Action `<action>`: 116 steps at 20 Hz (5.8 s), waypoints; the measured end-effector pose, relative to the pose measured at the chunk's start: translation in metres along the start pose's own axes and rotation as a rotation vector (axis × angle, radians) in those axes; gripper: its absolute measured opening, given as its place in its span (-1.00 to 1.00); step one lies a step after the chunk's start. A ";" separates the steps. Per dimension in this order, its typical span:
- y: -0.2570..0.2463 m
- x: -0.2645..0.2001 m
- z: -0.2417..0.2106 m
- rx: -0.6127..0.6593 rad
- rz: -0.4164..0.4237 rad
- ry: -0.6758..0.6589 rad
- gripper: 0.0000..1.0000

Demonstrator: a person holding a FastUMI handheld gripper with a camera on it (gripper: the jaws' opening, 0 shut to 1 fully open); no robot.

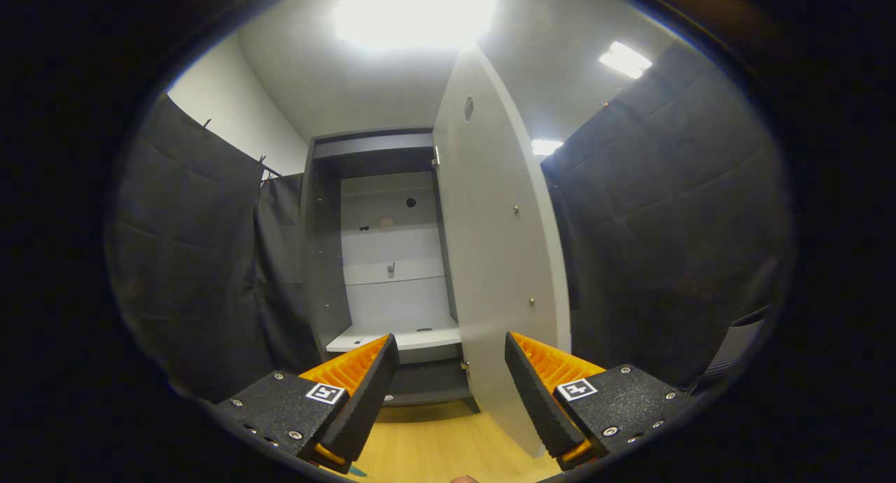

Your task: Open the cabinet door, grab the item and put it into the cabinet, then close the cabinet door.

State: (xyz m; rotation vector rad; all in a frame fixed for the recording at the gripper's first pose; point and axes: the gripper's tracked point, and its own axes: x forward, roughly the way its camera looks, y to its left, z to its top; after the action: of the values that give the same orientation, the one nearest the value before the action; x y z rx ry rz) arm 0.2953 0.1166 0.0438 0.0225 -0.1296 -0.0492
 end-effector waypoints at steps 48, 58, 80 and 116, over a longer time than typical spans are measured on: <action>0.047 -0.114 -0.165 -0.138 0.269 0.750 0.00; 0.037 -0.088 -0.145 -0.164 0.280 0.696 0.00; 0.039 0.009 -0.076 -0.088 0.274 0.455 -0.01; 0.051 0.072 -0.069 -0.082 0.292 0.504 0.15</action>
State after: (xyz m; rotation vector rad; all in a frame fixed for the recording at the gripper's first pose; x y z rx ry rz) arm 0.3782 0.1653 -0.0142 -0.0666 0.3740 0.2428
